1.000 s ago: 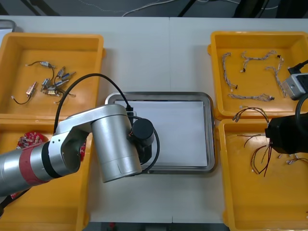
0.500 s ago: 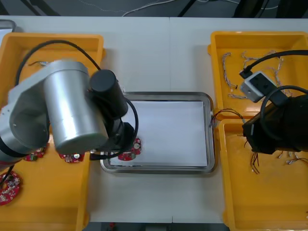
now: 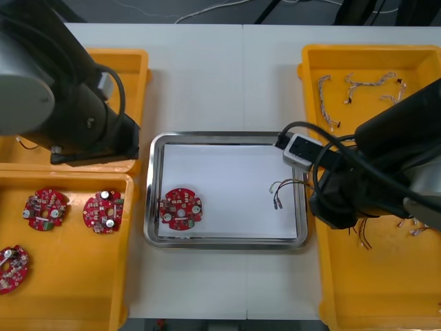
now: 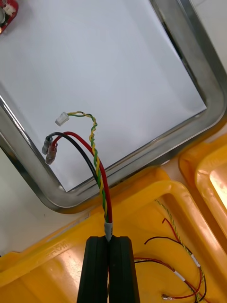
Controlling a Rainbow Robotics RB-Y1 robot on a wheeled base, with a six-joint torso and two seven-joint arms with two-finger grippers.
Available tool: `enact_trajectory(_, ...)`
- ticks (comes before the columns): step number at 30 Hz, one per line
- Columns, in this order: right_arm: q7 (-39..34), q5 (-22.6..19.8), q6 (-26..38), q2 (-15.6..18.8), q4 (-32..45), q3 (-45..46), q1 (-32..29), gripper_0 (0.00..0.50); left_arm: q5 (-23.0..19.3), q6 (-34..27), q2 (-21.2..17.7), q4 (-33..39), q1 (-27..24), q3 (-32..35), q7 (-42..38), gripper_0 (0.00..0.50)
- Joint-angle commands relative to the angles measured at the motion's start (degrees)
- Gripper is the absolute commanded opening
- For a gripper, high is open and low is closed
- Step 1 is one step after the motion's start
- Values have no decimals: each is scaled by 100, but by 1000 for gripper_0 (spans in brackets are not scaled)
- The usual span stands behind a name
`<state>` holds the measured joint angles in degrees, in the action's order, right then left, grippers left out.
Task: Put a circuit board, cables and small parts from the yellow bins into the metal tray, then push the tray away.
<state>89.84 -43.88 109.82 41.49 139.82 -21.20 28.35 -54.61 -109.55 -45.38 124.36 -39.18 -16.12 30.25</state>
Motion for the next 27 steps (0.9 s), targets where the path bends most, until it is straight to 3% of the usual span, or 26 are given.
enact_trajectory(1,130,266,18,176,-113,-921,558,0,-59,-45,-181,-201,340,830,1484,500)
enact_trajectory(7,86,618,18,-26,-368,-1782,953,0,-94,-45,-260,-412,797,1639,2354,500)
enact_trajectory(15,69,776,18,-607,-913,-2195,1349,0,-23,-45,-296,-395,1307,2641,3321,500)
enact_trajectory(21,156,846,18,-1116,-1475,-2318,1657,0,398,-45,-296,-834,1360,2808,3971,500)
enact_trajectory(27,218,1224,18,-1336,-1809,-2854,1832,0,583,672,-296,-1529,1342,2808,4648,500)
